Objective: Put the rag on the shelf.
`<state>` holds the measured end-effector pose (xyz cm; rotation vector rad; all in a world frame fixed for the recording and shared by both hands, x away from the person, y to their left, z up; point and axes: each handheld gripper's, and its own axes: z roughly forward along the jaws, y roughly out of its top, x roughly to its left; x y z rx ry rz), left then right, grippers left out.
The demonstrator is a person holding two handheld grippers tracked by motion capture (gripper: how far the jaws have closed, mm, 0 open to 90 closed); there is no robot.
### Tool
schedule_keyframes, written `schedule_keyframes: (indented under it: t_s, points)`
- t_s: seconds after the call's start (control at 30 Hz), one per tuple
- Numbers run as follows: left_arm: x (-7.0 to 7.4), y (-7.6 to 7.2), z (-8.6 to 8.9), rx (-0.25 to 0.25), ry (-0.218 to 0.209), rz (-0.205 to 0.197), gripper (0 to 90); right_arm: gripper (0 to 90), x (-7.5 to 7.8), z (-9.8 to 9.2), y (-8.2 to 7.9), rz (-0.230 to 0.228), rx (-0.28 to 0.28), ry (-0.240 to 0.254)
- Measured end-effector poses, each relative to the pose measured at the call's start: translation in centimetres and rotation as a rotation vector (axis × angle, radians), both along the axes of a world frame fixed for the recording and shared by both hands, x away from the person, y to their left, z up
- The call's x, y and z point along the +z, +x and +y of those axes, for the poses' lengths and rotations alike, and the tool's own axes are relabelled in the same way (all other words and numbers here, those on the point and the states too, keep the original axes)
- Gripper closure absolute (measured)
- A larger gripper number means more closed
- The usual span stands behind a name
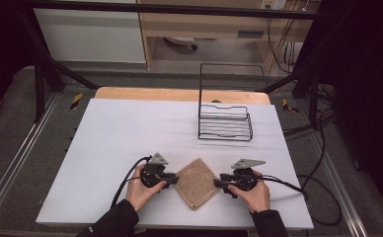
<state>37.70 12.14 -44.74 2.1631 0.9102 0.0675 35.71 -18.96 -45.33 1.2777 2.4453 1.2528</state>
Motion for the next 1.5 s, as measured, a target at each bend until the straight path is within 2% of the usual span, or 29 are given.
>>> schedule_keyframes:
  t_s: [0.1, 0.2, 0.3, 0.37, 0.73, 1.0, 1.13, 1.2, 1.23, 1.27, 1.4, 1.43, 1.5]
  points:
    - [0.0, -0.1, -0.1, -0.004, 0.011, -0.007, 76.8, 65.5, -0.2, 0.1, -0.2, 0.013, -0.002, -0.007]
    - [0.0, -0.3, -0.3, -0.008, 0.024, -0.021, 77.3, 72.5, -0.3, 0.2, -0.5, 0.018, -0.014, 0.005]
    - [0.0, -0.4, -0.4, -0.014, 0.036, -0.033, 77.6, 75.5, -0.4, 0.3, -0.6, 0.023, -0.024, 0.014]
    - [0.1, -0.4, -0.4, -0.016, 0.039, -0.036, 77.9, 77.9, -0.4, 0.4, -0.8, 0.042, -0.043, 0.027]
    - [0.1, -0.5, -0.4, -0.006, 0.032, -0.031, 83.5, 84.6, -0.3, 0.4, -0.8, 0.082, -0.073, 0.045]
    - [0.5, -0.6, 0.0, 0.006, 0.003, -0.008, 85.5, 86.4, 0.0, 0.3, -0.6, 0.077, -0.071, 0.055]
    - [1.0, -1.1, 0.0, 0.012, -0.004, -0.021, 85.7, 86.6, 0.4, 0.2, -0.3, 0.057, -0.07, 0.066]
    - [1.2, -1.4, 0.0, 0.016, 0.001, -0.032, 85.7, 86.6, 0.7, 0.3, -0.2, 0.04, -0.06, 0.057]
    - [1.3, -1.6, 0.0, 0.017, 0.006, -0.037, 85.7, 86.6, 0.9, 0.5, 0.0, 0.01, -0.045, 0.042]
    - [1.3, -1.7, 0.1, 0.019, 0.008, -0.04, 85.7, 86.6, 0.9, 0.5, 0.0, 0.01, -0.045, 0.042]
    - [1.1, -2.4, 0.3, 0.039, 0.001, -0.032, 85.7, 86.6, 0.9, 0.8, 0.8, -0.026, -0.015, 0.029]
    - [1.0, -2.6, 0.3, 0.046, -0.002, -0.03, 85.6, 86.7, 1.0, 1.1, 1.3, -0.05, 0.007, 0.012]
    - [1.0, -2.8, 0.4, 0.057, 0.001, -0.03, 85.7, 86.7, 1.1, 1.3, 1.5, -0.058, 0.013, 0.005]
